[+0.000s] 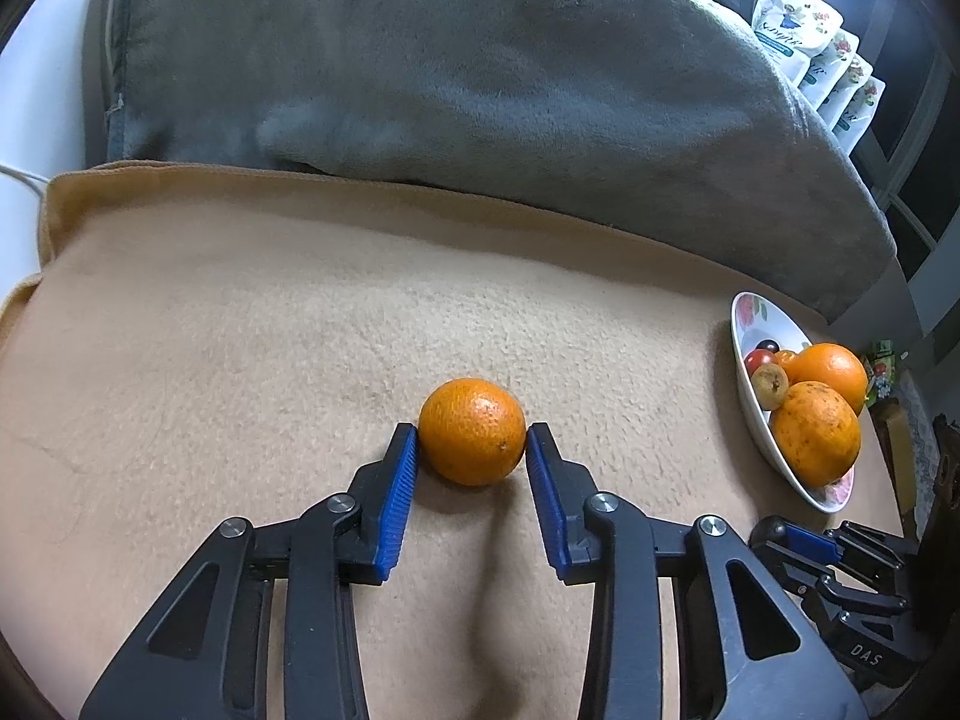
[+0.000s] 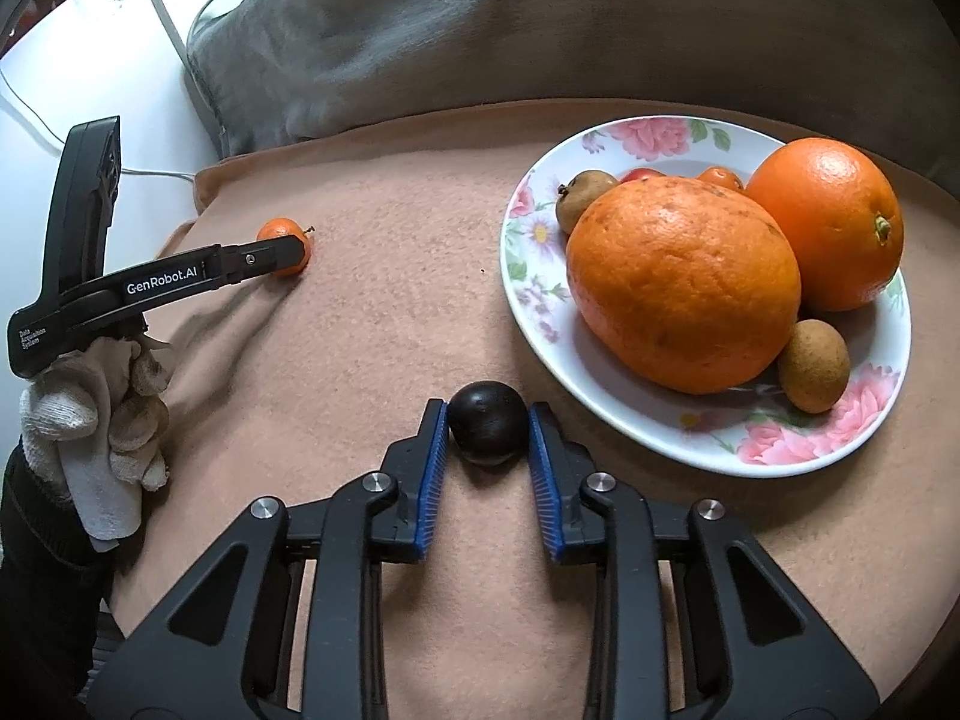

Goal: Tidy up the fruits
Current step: 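Close the left gripper on the orange while the right gripper grasps the dark plum, then carry the orange with the left gripper while the right gripper carries the plum to the plate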

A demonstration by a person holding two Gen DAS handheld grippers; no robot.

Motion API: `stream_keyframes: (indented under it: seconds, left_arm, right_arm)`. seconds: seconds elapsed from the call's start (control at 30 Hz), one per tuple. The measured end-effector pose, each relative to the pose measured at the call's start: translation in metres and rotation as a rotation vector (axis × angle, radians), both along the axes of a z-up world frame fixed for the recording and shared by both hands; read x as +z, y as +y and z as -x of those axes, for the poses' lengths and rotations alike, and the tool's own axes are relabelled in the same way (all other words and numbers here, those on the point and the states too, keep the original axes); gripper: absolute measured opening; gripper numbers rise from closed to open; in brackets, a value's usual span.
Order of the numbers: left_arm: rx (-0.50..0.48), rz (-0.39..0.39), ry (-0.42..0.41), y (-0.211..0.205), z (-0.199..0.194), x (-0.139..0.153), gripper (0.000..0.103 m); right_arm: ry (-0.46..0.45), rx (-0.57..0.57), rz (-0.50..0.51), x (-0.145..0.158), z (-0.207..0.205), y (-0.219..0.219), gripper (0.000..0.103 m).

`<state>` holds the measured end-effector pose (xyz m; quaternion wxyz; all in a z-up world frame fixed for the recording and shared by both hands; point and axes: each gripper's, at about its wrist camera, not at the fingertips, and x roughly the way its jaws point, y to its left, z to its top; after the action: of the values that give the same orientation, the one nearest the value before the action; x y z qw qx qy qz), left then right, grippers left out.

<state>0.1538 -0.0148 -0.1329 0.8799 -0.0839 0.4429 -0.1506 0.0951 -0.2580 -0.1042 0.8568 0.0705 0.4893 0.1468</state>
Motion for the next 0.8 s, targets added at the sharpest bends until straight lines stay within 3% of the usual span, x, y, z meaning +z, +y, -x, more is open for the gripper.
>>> stream_keyframes:
  seconds: [0.8]
  left_arm:
    - [-0.045,-0.006,-0.08,-0.03,0.018,0.031,0.034]
  right_arm:
    - [-0.069,0.018,-0.064,0.02,0.019,-0.016,0.026]
